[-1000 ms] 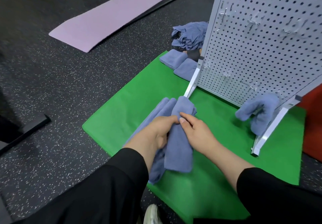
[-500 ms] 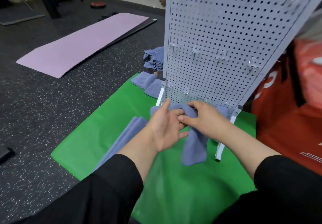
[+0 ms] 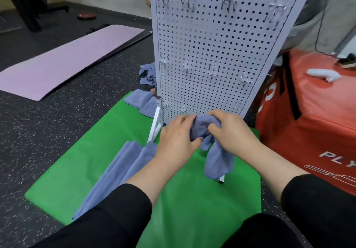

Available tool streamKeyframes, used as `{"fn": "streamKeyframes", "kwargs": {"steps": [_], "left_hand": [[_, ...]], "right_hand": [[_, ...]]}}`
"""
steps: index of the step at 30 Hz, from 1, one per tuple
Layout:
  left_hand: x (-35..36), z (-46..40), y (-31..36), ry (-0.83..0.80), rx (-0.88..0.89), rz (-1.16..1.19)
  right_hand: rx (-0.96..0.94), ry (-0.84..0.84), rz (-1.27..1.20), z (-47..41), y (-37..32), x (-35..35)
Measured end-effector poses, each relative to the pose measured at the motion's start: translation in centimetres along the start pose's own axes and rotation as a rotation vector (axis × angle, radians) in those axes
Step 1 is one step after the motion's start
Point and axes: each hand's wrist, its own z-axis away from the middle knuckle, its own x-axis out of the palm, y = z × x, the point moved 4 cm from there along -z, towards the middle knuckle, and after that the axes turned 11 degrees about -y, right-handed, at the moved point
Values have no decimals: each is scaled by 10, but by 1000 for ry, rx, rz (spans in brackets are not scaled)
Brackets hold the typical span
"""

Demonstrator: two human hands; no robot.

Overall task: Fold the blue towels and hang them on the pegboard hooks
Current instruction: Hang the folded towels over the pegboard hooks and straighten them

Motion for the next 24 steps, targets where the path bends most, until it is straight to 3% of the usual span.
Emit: {"fn": "streamKeyframes", "kwargs": {"steps": [2, 6, 11, 17, 24], "left_hand": [[-1, -15, 10, 42, 20, -21], [-3, -45, 38, -78, 84, -87], [-3, -64, 75, -77, 114, -113], [1, -82, 86, 41, 89, -34], [-9, -89, 111, 193, 171, 155]], "right_hand": [[-21, 11, 12, 2, 6, -8], [-49, 44, 47, 7, 24, -28], [-43, 96, 143, 6, 53, -45], [-95, 373, 100, 2, 74, -71], [-179, 517, 93, 7, 77, -96]]}}
